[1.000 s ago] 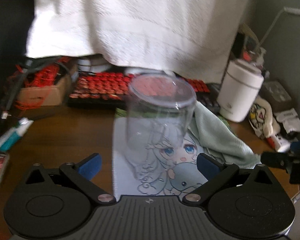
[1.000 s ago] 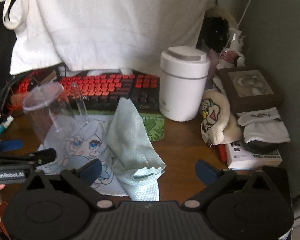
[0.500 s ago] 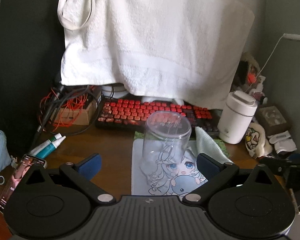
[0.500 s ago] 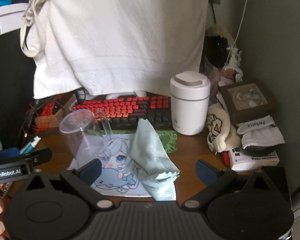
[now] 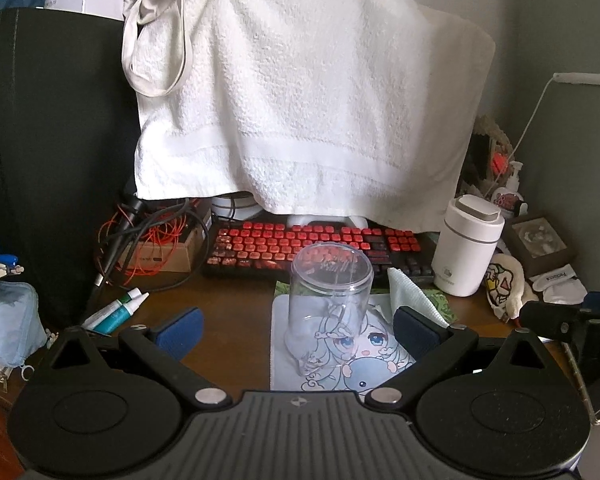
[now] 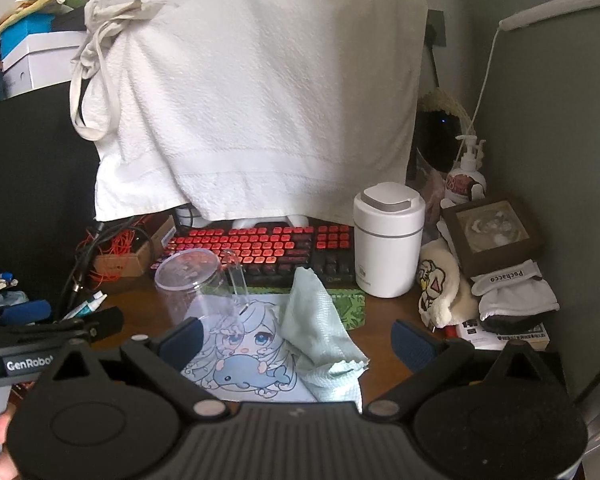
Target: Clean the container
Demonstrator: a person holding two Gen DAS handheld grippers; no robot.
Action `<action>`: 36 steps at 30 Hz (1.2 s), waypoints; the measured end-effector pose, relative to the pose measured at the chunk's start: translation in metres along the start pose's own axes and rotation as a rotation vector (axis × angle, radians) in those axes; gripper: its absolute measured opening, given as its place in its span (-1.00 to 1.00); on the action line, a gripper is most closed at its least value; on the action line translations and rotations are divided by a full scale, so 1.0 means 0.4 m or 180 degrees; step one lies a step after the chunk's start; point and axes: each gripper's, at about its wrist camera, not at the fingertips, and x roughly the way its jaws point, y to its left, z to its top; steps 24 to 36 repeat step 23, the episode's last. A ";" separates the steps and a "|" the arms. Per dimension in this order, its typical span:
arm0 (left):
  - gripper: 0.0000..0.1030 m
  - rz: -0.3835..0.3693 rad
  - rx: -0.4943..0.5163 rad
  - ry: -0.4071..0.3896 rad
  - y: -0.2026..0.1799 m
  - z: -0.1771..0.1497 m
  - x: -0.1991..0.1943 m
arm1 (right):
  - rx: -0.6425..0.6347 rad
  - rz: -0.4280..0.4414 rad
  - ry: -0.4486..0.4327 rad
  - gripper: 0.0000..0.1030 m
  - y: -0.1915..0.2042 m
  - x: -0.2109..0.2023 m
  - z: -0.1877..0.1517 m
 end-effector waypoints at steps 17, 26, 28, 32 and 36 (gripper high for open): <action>0.99 0.0015 0.0007 0.0018 -0.006 0.001 -0.006 | -0.0111 0.0015 -0.0039 0.95 0.020 -0.019 -0.004; 0.99 0.0013 0.0004 0.0026 -0.008 -0.001 -0.005 | -0.0103 0.0017 -0.0011 0.95 0.018 -0.015 -0.004; 0.99 0.0013 0.0004 0.0026 -0.008 -0.001 -0.005 | -0.0103 0.0017 -0.0011 0.95 0.018 -0.015 -0.004; 0.99 0.0013 0.0004 0.0026 -0.008 -0.001 -0.005 | -0.0103 0.0017 -0.0011 0.95 0.018 -0.015 -0.004; 0.99 0.0013 0.0004 0.0026 -0.008 -0.001 -0.005 | -0.0103 0.0017 -0.0011 0.95 0.018 -0.015 -0.004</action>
